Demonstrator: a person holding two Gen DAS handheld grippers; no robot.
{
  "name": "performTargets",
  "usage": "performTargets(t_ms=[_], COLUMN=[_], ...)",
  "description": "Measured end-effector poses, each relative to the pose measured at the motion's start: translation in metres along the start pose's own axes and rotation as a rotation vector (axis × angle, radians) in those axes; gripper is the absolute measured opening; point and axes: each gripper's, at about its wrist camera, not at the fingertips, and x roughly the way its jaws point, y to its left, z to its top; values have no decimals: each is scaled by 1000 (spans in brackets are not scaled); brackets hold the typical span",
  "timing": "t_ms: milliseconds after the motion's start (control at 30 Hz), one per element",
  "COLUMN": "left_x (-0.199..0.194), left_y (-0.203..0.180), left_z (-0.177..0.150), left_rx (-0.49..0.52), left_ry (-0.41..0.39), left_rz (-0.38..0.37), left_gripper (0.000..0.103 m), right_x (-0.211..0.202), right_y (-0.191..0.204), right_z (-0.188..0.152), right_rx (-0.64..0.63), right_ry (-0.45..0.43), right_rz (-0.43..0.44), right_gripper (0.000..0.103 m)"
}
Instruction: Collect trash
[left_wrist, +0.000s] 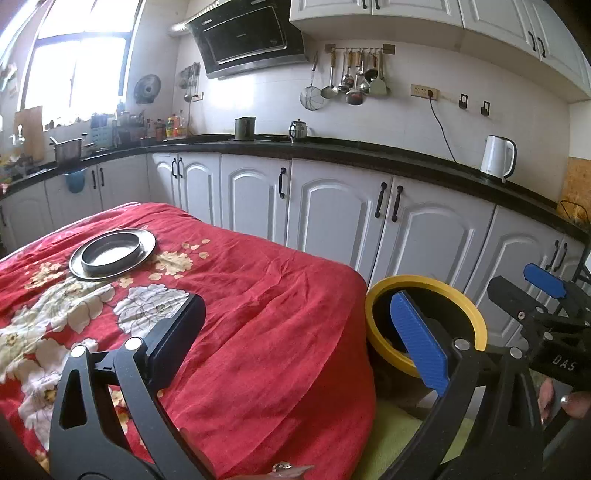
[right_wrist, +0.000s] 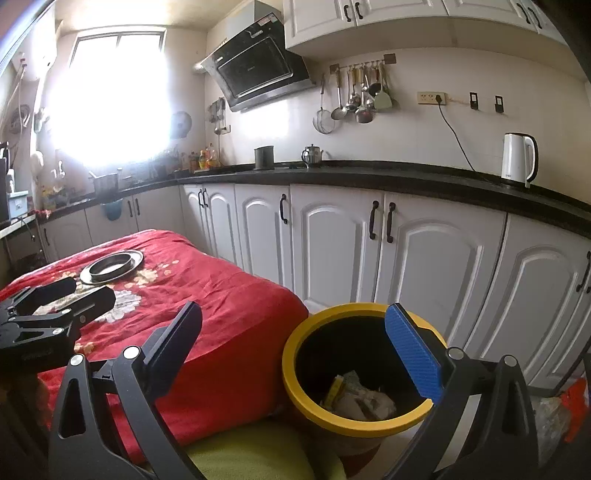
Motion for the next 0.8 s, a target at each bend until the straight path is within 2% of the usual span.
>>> performTargets(t_ms=[800], left_x=[-1], left_y=[2], left_z=[-2], left_rx=[-8], left_ry=[1], left_rz=[0], left_gripper=[92], right_x=[3], right_y=[7], right_z=[-3], right_rx=[-6], right_ry=[17], right_rz=[-6], right_gripper=[97])
